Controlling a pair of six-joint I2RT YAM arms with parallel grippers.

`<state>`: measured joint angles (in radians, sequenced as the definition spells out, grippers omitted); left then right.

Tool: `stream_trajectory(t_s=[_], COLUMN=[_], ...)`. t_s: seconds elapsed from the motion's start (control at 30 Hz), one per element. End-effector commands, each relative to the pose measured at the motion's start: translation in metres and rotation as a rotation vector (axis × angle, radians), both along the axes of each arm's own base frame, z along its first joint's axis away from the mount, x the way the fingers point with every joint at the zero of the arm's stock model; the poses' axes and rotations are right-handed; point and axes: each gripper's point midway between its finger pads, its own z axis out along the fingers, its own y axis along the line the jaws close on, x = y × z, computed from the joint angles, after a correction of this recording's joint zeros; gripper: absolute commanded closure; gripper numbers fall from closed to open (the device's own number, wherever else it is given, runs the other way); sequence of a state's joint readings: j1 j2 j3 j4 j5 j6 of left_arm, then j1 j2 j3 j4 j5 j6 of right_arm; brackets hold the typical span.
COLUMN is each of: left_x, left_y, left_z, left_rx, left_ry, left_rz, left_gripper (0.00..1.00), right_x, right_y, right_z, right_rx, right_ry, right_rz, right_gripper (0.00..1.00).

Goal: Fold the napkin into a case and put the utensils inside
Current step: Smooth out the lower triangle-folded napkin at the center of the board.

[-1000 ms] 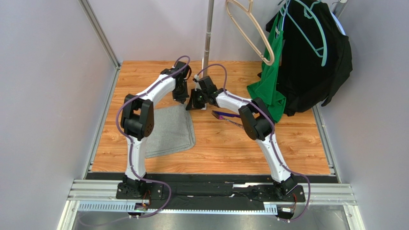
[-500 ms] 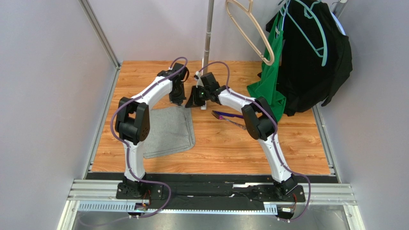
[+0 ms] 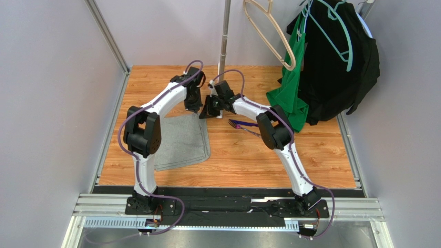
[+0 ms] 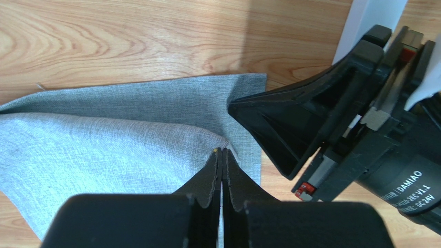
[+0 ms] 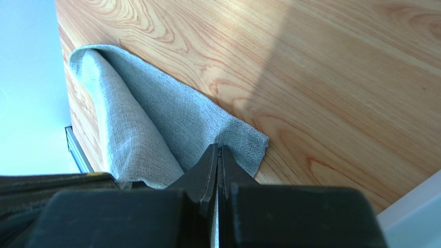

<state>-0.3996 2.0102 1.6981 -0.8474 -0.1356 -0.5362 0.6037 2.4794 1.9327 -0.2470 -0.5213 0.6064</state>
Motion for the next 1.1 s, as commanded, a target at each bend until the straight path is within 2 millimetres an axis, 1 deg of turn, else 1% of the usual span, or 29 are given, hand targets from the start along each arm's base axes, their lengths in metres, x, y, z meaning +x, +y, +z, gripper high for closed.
stream_trajectory(t_s=[0.0,0.03,0.1,0.13,0.2,0.23,0.3,0.33,0.4,0.43,0.5,0.53,0.57,0.67,0.7,0.73,0.83,0.93,1.03,1.07], left_x=[0.015,0.017,0.022,0.023,0.028,0.031,0.038,0.038,0.041,0.041,0.041,0.04,0.041,0.041,0.041,0.041,0.043,0.043,0.042,0.042], left_y=[-0.018,-0.02,-0.022,-0.023,-0.024,-0.026,-0.03,-0.032,-0.035,-0.036,-0.037,-0.041,-0.041,-0.043,-0.043,-0.043,-0.044,-0.048,-0.047,-0.046], left_z=[0.033,0.028,0.026,0.018,0.017,0.012,0.015,0.01,0.01,0.006,0.003,0.0,-0.002,-0.009,-0.01,-0.011,-0.012,-0.006,-0.002,-0.002], left_rx=[-0.065,-0.061,-0.062,-0.055,-0.052,-0.052,-0.059,-0.063,-0.071,-0.07,-0.072,-0.087,-0.089,-0.09,-0.091,-0.089,-0.099,-0.115,-0.117,-0.117], left_ry=[-0.088,-0.079,-0.083,-0.071,-0.078,-0.069,-0.08,-0.065,-0.068,-0.06,-0.056,-0.047,-0.049,-0.041,-0.041,-0.043,-0.048,-0.056,-0.063,-0.063], left_rz=[-0.007,-0.009,-0.008,-0.008,0.0,-0.003,-0.011,-0.015,-0.023,-0.027,-0.036,-0.053,-0.058,-0.067,-0.068,-0.066,-0.063,-0.065,-0.059,-0.059], left_gripper=[1.0,1.0,1.0,1.0,1.0,1.0,1.0,1.0,1.0,1.0,1.0,1.0,1.0,1.0,1.0,1.0,1.0,1.0,1.0,1.0], right_x=[0.0,0.0,0.0,0.0,0.0,0.001,0.001,0.002,0.001,0.001,0.005,0.006,0.008,0.014,0.017,0.019,0.019,0.017,0.015,0.012], right_y=[-0.004,-0.003,-0.002,-0.002,-0.002,-0.002,-0.002,-0.003,-0.002,-0.002,-0.005,-0.007,-0.007,-0.016,-0.019,-0.023,-0.026,-0.027,-0.031,-0.032], right_z=[-0.018,-0.016,-0.01,-0.008,-0.004,-0.002,-0.001,-0.001,-0.001,0.001,0.004,0.005,0.01,0.017,0.026,0.028,0.043,0.055,0.06,0.057], right_rx=[-0.047,-0.043,-0.033,-0.031,-0.027,-0.025,-0.024,-0.023,-0.023,-0.022,-0.033,-0.036,-0.03,-0.033,-0.025,-0.026,-0.011,-0.003,-0.006,-0.013], right_ry=[-0.001,-0.003,-0.006,-0.007,-0.014,-0.016,-0.016,-0.014,-0.015,-0.016,-0.034,-0.037,-0.045,-0.05,-0.067,-0.067,-0.083,-0.099,-0.105,-0.098], right_rz=[-0.009,-0.01,-0.005,-0.006,-0.006,-0.008,-0.011,-0.012,-0.009,-0.009,-0.017,-0.022,-0.023,-0.044,-0.052,-0.058,-0.057,-0.052,-0.054,-0.053], right_gripper=[1.0,1.0,1.0,1.0,1.0,1.0,1.0,1.0,1.0,1.0,1.0,1.0,1.0,1.0,1.0,1.0,1.0,1.0,1.0,1.0])
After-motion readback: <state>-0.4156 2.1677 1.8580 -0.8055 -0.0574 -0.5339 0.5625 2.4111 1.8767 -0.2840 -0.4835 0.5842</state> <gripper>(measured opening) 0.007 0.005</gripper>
